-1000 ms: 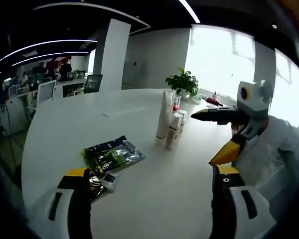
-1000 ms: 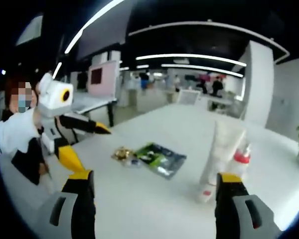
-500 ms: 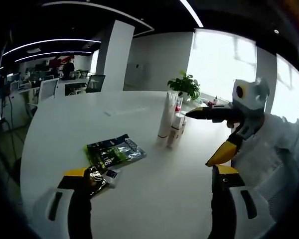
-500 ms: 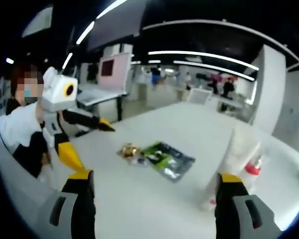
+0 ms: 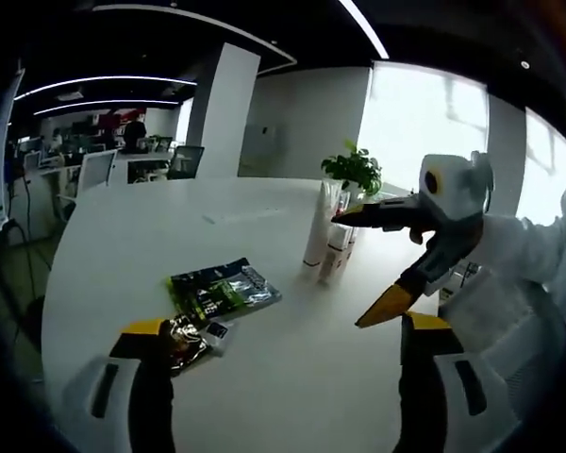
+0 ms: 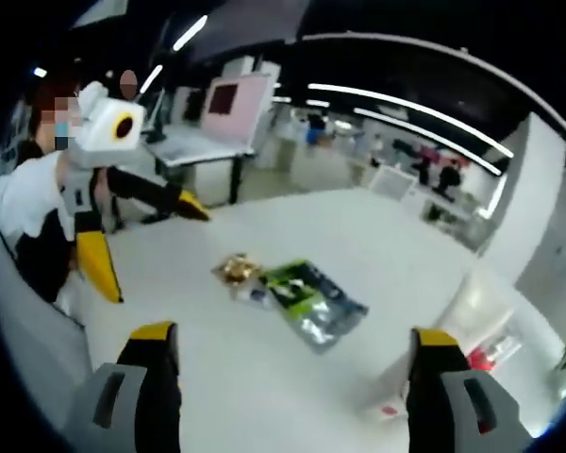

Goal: Arrange the skincare products in the storage area until every visible bottle or jar stands upright without overlapping.

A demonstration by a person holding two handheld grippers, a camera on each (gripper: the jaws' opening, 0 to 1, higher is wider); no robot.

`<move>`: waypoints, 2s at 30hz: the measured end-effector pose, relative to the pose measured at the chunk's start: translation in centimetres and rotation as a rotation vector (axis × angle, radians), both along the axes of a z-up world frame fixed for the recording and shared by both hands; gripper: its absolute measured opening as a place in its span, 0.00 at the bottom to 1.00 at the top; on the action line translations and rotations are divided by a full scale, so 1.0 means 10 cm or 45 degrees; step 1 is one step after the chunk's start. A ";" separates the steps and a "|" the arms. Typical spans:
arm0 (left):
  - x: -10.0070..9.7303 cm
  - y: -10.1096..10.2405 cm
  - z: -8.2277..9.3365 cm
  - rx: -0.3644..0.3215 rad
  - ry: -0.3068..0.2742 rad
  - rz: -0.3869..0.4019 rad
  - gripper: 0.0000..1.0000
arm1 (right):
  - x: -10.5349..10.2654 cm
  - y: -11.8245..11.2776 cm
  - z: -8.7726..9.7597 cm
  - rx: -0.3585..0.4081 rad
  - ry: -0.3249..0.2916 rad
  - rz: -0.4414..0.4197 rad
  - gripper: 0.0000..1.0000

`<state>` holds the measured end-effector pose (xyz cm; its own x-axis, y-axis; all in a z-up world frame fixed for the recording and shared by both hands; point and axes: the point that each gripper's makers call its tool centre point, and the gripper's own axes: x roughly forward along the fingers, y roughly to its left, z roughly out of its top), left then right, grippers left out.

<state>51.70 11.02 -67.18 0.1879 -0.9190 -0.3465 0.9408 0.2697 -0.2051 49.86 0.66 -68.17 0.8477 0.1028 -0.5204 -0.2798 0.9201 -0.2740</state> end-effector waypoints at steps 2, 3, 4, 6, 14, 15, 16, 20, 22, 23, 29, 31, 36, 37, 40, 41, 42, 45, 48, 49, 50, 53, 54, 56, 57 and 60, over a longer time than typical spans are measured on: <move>0.00 0.00 -0.01 -0.001 0.005 0.000 0.97 | 0.05 0.00 -0.02 -0.063 0.000 0.024 0.99; 0.00 0.00 -0.02 0.000 0.007 -0.003 0.97 | 0.07 0.00 -0.04 -0.094 0.007 0.038 0.99; 0.00 0.00 -0.03 0.001 0.012 0.000 0.97 | 0.10 0.00 -0.06 -0.128 0.014 0.050 0.96; -0.01 0.00 -0.04 -0.001 0.016 -0.001 0.97 | 0.12 0.00 -0.10 -0.165 0.038 0.064 0.92; -0.01 0.01 -0.08 0.001 0.033 -0.006 0.96 | 0.28 -0.01 -0.26 -0.240 0.095 0.119 0.78; 0.00 0.01 -0.08 0.001 0.032 -0.006 0.96 | 0.30 -0.02 -0.28 -0.263 0.097 0.127 0.75; 0.01 0.02 -0.09 0.003 0.032 -0.005 0.96 | 0.31 -0.01 -0.30 -0.269 0.108 0.145 0.72; 0.03 0.02 -0.09 -0.006 0.039 0.009 0.96 | 0.39 0.00 -0.36 -0.261 0.121 0.154 0.64; 0.02 0.02 -0.09 -0.008 0.044 0.006 0.95 | 0.42 0.00 -0.39 -0.272 0.124 0.166 0.58; 0.02 0.03 -0.10 -0.006 0.047 0.006 0.95 | 0.43 0.00 -0.44 -0.279 0.147 0.174 0.57; 0.00 0.05 -0.13 -0.003 0.061 0.009 0.95 | 0.52 0.07 -0.54 -0.331 0.153 0.238 0.36; 0.00 0.06 -0.13 0.000 0.065 0.015 0.94 | 0.57 0.10 -0.56 -0.321 0.154 0.246 0.31; 0.01 0.09 -0.14 0.003 0.069 0.027 0.94 | 0.67 0.20 -0.63 -0.369 0.158 0.312 0.22; 0.01 0.10 -0.13 0.000 0.072 0.033 0.93 | 0.69 0.22 -0.65 -0.375 0.154 0.325 0.19; 0.04 0.12 -0.13 -0.002 0.077 0.039 0.93 | 0.74 0.27 -0.71 -0.378 0.167 0.346 0.16; 0.04 0.12 -0.14 -0.001 0.078 0.040 0.93 | 0.75 0.28 -0.72 -0.379 0.173 0.353 0.14; 0.04 0.13 -0.14 0.002 0.078 0.040 0.93 | 0.77 0.29 -0.73 -0.384 0.174 0.356 0.13; 0.04 0.15 -0.15 0.007 0.080 0.046 0.92 | 0.81 0.30 -0.78 -0.398 0.176 0.368 0.08; 0.03 0.17 -0.15 0.002 0.085 0.055 0.92 | 0.85 0.32 -0.84 -0.416 0.188 0.385 0.06; 0.02 0.17 -0.15 0.001 0.086 0.056 0.92 | 0.86 0.32 -0.86 -0.421 0.193 0.390 0.05; 0.02 0.18 -0.15 0.002 0.089 0.058 0.91 | 0.88 0.31 -0.89 -0.433 0.199 0.393 0.05; 0.03 0.20 -0.17 0.003 0.098 0.062 0.91 | 0.90 0.30 -0.94 -0.425 0.213 0.392 0.05; 0.04 0.20 -0.17 0.002 0.099 0.063 0.91 | 0.91 0.30 -0.95 -0.427 0.215 0.389 0.04; 0.05 0.21 -0.17 0.003 0.106 0.072 0.91 | 0.92 0.30 -0.98 -0.439 0.222 0.389 0.03; 0.05 0.22 -0.17 0.002 0.105 0.074 0.90 | 0.93 0.30 -0.98 -0.450 0.219 0.391 0.03; 0.07 0.23 -0.18 0.005 0.111 0.077 0.90 | 0.96 0.29 -1.02 -0.457 0.226 0.394 0.03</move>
